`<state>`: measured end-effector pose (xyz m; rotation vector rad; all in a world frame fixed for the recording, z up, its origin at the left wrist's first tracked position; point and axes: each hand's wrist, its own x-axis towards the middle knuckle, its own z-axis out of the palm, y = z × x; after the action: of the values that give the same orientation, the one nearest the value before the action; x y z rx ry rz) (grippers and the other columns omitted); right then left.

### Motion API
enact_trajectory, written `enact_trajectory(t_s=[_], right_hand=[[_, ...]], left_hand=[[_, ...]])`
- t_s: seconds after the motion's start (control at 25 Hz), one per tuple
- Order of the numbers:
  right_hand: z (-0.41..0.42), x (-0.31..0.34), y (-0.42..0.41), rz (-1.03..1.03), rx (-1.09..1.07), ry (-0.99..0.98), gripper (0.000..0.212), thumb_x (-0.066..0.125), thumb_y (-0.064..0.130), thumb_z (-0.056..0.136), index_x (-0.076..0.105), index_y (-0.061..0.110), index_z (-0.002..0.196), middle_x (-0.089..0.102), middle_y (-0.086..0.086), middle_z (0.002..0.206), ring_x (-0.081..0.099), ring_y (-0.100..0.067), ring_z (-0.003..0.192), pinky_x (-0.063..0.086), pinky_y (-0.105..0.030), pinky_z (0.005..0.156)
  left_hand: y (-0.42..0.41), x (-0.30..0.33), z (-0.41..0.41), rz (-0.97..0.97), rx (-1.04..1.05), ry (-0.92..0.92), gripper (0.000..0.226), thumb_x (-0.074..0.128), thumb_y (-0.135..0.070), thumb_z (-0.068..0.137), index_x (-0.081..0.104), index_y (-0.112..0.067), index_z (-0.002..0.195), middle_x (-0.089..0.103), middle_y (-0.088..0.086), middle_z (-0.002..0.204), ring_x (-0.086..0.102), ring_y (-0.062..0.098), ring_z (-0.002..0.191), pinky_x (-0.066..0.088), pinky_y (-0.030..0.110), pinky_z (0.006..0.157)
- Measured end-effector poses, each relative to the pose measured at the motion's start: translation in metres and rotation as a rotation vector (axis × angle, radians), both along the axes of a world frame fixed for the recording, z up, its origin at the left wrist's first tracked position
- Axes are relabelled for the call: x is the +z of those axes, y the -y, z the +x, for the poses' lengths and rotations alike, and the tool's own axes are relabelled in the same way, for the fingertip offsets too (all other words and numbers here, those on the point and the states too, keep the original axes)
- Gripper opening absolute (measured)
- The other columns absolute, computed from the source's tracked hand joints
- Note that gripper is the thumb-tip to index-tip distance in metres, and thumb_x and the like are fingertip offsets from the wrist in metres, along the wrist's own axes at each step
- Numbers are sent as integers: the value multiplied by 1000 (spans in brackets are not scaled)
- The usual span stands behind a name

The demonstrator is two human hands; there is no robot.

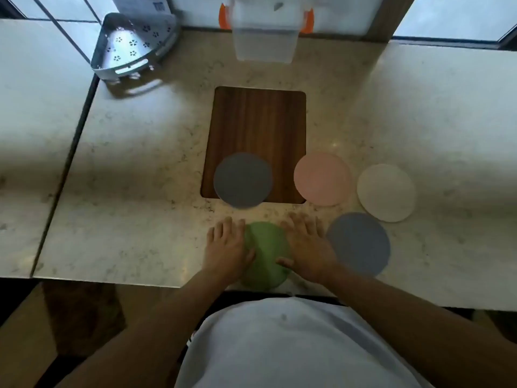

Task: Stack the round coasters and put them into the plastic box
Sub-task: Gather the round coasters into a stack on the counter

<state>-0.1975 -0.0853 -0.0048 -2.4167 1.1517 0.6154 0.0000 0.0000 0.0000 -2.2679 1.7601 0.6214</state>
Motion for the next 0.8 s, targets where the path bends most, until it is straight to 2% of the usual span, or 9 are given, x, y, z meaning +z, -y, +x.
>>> enact_trajectory(t_s=[0.08,0.16,0.28,0.44,0.64,0.8], right_hand=[[5,1,-6,-119,-24,5,85,54,63,84,28,12,146,32,-19,148,33,-41,133,29,-54,110],[6,-1,-12,-235,-55,6,71,60,59,81,46,9,129,49,-18,125,49,-36,111,42,-49,91],[6,-6,-17,-235,-101,-2,56,61,56,82,54,10,115,55,-14,112,55,-33,98,44,-46,82],[7,-5,-21,-221,-127,39,45,65,49,84,58,11,107,58,-11,108,59,-30,88,44,-43,80],[11,0,-22,-116,-301,128,45,72,42,83,52,11,109,54,-11,112,59,-31,89,46,-41,77],[10,1,-24,15,-491,256,43,76,31,81,48,13,109,57,-9,109,59,-27,93,51,-39,75]], left_hand=[[-4,1,0,-38,53,-3,67,47,-48,90,34,-10,143,43,19,135,41,37,121,39,46,99],[-12,-2,0,-64,116,-63,56,52,-37,89,39,-8,137,45,17,127,43,35,113,42,44,93],[-20,-2,-3,-82,190,-191,49,55,-18,88,44,-2,133,46,20,125,44,36,110,44,44,94],[-23,-2,-6,-161,283,-286,40,51,2,88,52,0,128,47,19,121,45,33,107,48,41,93],[-19,-4,-4,-208,439,-377,38,54,10,82,55,-1,118,49,18,120,47,33,109,46,40,92],[-15,-3,-1,-219,551,-439,31,60,2,83,58,-9,112,61,14,110,58,30,97,52,44,82]])
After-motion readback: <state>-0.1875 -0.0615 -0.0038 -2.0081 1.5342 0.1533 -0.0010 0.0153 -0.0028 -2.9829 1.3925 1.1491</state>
